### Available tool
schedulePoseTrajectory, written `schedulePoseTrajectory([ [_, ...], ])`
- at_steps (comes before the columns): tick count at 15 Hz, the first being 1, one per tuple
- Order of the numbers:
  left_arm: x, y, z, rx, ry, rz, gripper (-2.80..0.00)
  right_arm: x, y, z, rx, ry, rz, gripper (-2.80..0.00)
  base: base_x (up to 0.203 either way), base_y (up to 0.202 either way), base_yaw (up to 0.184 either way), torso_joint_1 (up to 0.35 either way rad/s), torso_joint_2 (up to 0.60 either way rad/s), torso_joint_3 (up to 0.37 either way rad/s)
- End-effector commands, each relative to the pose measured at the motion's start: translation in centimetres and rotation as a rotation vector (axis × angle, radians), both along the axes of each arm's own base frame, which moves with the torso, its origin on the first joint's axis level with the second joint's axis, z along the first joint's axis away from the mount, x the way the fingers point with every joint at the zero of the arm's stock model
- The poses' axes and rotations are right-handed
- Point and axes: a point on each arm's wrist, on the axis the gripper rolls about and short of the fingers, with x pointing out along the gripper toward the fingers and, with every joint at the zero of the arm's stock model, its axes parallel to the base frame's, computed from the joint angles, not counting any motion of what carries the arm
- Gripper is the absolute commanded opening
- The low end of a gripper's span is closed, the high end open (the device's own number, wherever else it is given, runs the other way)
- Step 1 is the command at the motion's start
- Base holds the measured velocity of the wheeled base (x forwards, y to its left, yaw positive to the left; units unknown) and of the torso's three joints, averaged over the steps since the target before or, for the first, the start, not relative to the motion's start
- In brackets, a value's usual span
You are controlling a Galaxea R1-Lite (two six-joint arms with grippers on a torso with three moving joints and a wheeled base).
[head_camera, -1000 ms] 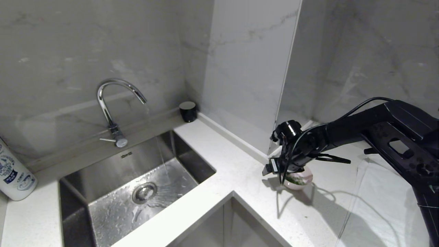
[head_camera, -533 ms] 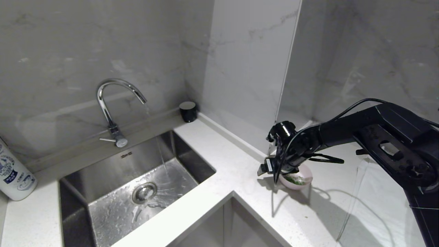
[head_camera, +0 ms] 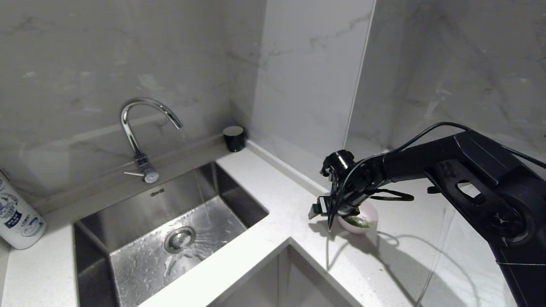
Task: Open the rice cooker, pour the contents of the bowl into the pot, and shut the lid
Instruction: Pick up the bowl on the table
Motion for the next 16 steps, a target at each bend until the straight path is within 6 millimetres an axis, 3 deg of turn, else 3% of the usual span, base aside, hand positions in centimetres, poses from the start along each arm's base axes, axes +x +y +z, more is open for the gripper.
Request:
schedulePoseTrajectory([
  [1, 0.0, 0.0, 0.0, 0.0, -0.002, 0.0, -2.8, -0.1, 0.5, 0.0, 0.001, -0.003, 0.01, 0.0, 0.0, 0.0, 0.0, 0.0, 0.0, 0.0],
  [9, 0.0, 0.0, 0.0, -0.001, -0.002, 0.002, -2.8, 0.2, 3.7, 0.6, 0.008, 0.005, 0.05, 0.0, 0.0, 0.0, 0.0, 0.0, 0.0, 0.0],
  [16, 0.0, 0.0, 0.0, -0.001, -0.002, 0.002, -2.8, 0.6, 5.8, -0.2, 0.007, 0.009, 0.074, 0.0, 0.0, 0.0, 0.0, 0.0, 0.0, 0.0],
])
